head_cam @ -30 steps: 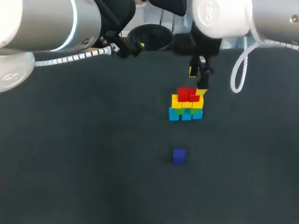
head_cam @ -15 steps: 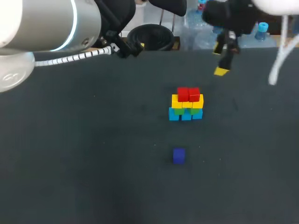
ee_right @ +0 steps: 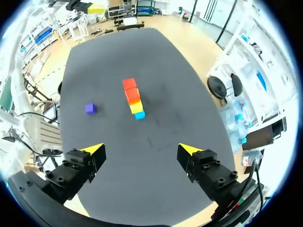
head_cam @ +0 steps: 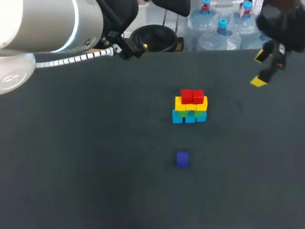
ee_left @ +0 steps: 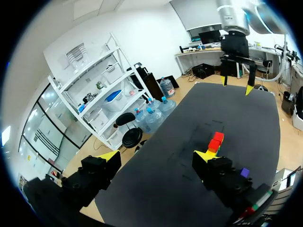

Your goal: Place the blue cubes, place green cubes on the blue cubes, place the yellow cubes on the green cubes, then place the red cubes on the yellow cubes, and place purple cube on the red cubes.

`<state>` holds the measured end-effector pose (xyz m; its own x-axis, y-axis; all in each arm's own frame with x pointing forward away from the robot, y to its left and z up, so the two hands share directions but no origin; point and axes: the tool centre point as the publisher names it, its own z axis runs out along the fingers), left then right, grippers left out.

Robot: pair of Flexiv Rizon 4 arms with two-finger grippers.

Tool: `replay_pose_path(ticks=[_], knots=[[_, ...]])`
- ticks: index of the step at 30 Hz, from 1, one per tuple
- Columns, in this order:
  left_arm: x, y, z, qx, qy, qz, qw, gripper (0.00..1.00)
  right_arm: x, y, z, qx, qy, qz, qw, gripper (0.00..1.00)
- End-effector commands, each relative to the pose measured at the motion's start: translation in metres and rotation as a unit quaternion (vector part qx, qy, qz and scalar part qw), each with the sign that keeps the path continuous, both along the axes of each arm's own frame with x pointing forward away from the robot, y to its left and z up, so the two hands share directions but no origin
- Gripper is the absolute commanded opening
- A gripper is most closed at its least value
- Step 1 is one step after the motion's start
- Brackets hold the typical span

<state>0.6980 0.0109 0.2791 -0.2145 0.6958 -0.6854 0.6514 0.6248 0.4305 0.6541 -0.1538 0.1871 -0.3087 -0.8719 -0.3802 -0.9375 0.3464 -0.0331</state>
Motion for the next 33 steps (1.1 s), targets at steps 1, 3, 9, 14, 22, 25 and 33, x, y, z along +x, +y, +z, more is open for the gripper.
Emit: replay_pose_path(ticks=[1, 3, 9, 14, 22, 25, 33], knots=[[0.0, 0.0, 0.0, 0.0, -0.001, 0.001, 1.0, 1.0, -0.017, -0.016, 0.0, 0.004, -0.156, -0.06, 0.986, 1.0], [0.0, 0.0, 0.0, 0.0, -0.001, 0.001, 1.0, 1.0, -0.019, -0.02, -0.001, 0.007, -0.16, -0.068, 0.985, 1.0], [0.0, 0.0, 0.0, 0.0, -0.001, 0.001, 1.0, 1.0, -0.028, -0.037, -0.003, 0.025, -0.18, -0.096, 0.979, 1.0], [0.0, 0.0, 0.0, 0.0, -0.001, 0.001, 1.0, 1.0, -0.033, -0.049, -0.005, 0.039, -0.185, -0.113, 0.975, 1.0], [0.0, 0.0, 0.0, 0.0, -0.001, 0.001, 1.0, 1.0, -0.032, -0.043, -0.011, 0.033, -0.167, -0.093, 0.981, 1.0], [0.0, 0.0, 0.0, 0.0, -0.001, 0.001, 1.0, 1.0, -0.032, -0.043, -0.011, 0.033, -0.167, -0.093, 0.981, 1.0], [-0.014, -0.001, -0.006, 0.06, -0.022, -0.029, 0.998, 1.0, -0.032, -0.043, -0.011, 0.033, -0.167, -0.093, 0.981, 1.0]])
